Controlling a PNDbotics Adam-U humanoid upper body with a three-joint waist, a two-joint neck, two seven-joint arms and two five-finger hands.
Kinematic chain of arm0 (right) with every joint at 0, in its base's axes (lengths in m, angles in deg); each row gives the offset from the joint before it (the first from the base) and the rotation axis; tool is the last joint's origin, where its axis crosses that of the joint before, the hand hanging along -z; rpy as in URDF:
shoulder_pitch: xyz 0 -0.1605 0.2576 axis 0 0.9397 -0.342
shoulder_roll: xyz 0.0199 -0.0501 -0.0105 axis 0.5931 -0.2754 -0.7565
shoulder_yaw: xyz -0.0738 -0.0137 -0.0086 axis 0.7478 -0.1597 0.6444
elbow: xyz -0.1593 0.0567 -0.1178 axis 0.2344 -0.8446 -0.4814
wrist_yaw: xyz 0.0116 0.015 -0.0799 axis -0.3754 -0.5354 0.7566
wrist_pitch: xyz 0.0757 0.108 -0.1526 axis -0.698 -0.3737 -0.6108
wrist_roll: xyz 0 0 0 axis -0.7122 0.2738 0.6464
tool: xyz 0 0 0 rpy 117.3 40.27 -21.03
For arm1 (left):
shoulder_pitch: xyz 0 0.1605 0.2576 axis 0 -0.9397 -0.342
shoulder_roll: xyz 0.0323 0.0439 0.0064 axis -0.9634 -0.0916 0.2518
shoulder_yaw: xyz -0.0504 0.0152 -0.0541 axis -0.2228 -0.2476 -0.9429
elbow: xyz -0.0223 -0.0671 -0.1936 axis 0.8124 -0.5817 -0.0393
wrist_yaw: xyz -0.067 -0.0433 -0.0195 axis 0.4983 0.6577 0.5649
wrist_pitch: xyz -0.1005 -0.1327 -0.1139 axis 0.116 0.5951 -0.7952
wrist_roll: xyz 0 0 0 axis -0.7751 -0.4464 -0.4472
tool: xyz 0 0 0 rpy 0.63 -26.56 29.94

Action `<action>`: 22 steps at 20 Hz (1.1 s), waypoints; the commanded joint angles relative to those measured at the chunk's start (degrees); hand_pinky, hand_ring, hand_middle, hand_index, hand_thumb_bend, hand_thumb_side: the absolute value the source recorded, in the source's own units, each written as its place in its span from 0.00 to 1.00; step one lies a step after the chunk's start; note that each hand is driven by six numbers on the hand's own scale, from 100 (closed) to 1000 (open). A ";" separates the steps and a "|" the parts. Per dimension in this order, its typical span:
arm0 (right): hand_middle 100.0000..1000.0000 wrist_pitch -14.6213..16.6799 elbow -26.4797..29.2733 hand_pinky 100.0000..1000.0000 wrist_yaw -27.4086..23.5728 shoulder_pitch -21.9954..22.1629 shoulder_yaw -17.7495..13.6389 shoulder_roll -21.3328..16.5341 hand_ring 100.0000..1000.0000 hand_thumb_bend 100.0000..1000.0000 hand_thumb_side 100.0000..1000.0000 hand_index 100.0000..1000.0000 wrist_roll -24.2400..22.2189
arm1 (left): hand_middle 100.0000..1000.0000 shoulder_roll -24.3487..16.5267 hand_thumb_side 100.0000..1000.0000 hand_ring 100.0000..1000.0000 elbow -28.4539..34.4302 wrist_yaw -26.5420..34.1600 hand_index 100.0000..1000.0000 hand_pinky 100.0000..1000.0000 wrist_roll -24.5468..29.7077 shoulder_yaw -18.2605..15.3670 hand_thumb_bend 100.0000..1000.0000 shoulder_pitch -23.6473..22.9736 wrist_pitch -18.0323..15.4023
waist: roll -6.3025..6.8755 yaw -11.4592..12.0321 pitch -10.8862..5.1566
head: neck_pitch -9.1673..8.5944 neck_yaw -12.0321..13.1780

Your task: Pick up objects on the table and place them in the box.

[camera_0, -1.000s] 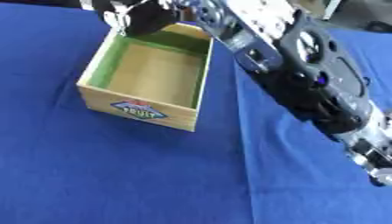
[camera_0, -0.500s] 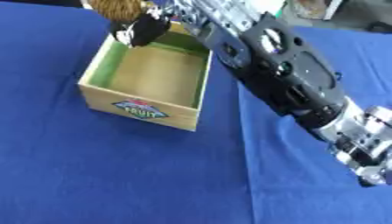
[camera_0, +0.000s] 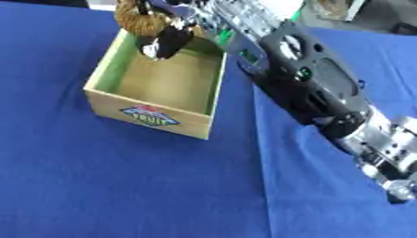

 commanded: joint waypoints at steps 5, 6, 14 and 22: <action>0.41 2.98 -7.23 0.58 -5.59 -1.69 -2.35 0.85 0.57 0.00 0.40 0.43 -6.19 | 0.51 -1.36 0.56 0.45 0.97 0.53 0.70 0.51 0.34 -0.17 0.00 0.22 0.00 | 0.70 0.00 -0.76 | 0.22 -0.29; 0.42 3.29 -8.60 0.59 -5.58 -2.04 -2.74 1.15 0.58 0.00 0.41 0.43 -7.08 | 0.51 -1.35 0.56 0.45 0.97 0.57 0.70 0.51 0.36 -0.17 0.00 0.21 0.01 | 0.71 0.00 -0.75 | 0.20 -0.32; 0.50 5.44 -13.87 0.66 -1.64 -3.19 -5.23 2.89 0.67 0.00 0.44 0.52 -13.95 | 0.51 -1.24 0.56 0.45 0.97 0.74 0.70 0.51 0.54 -0.14 0.00 0.09 0.13 | 0.85 0.00 -0.74 | 0.07 -0.25; 0.75 7.31 -13.70 0.79 3.22 -3.11 -6.01 3.03 0.83 0.00 0.78 0.77 -16.82 | 0.51 -1.17 0.57 0.45 0.97 0.80 0.70 0.51 0.76 -0.12 0.00 0.07 0.26 | 0.98 -0.11 -0.79 | 0.14 -0.16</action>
